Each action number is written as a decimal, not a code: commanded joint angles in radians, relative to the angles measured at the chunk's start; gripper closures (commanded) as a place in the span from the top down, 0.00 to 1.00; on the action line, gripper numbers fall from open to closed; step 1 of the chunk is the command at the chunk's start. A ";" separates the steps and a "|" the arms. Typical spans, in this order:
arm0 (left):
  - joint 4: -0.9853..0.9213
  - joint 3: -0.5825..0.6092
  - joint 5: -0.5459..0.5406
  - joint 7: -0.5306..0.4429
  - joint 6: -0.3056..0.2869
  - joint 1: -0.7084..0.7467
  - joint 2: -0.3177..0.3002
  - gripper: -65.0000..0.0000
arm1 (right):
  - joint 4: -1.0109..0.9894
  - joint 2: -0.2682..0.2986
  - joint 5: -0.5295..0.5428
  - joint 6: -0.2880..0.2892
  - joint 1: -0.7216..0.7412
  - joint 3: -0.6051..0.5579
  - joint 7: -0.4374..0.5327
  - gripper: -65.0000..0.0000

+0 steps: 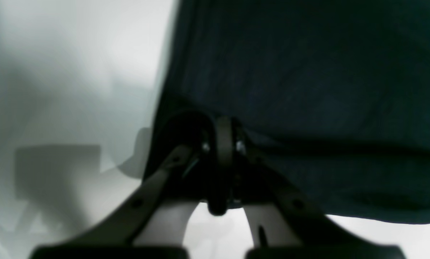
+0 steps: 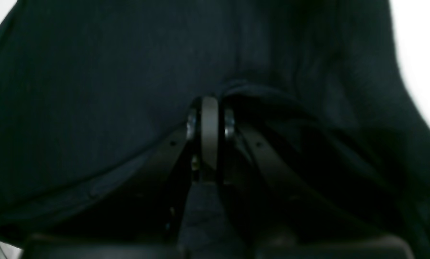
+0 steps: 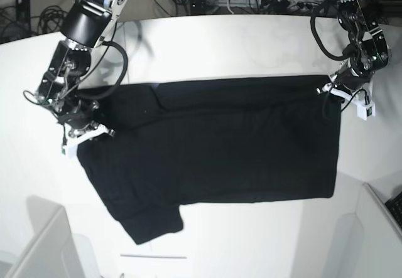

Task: Fold the T-shirt properly
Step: 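Lift the shirt by the shoulders and drag it toward the robot, then release and regrasp the shoulder edges with both grippers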

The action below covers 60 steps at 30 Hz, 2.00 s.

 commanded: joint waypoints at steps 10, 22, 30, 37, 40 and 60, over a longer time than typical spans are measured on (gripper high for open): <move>-0.014 -0.005 -0.005 0.003 -0.001 -0.062 -0.019 0.00 | 0.024 0.008 0.013 0.003 0.024 0.009 0.021 0.00; -0.060 -0.005 -0.003 -0.001 -0.001 -0.114 -0.019 0.00 | 0.024 0.008 0.013 0.003 0.025 0.009 0.022 0.00; -0.060 -0.005 -0.003 -0.003 -0.001 -0.118 -0.019 0.00 | 0.024 0.008 0.014 0.003 0.022 0.012 0.022 0.26; -0.052 -0.016 -0.003 -0.005 -0.002 -0.118 -0.019 0.39 | 0.029 0.008 0.016 0.003 0.022 0.015 0.032 0.40; -0.051 -0.018 -0.006 -0.014 -0.004 -0.118 -0.019 0.68 | 0.073 0.002 0.016 -0.050 0.005 0.066 0.081 0.42; 0.077 -0.348 -0.290 -0.169 -0.214 0.199 0.050 0.83 | 0.485 -0.113 0.131 -0.239 -0.322 0.178 0.128 0.68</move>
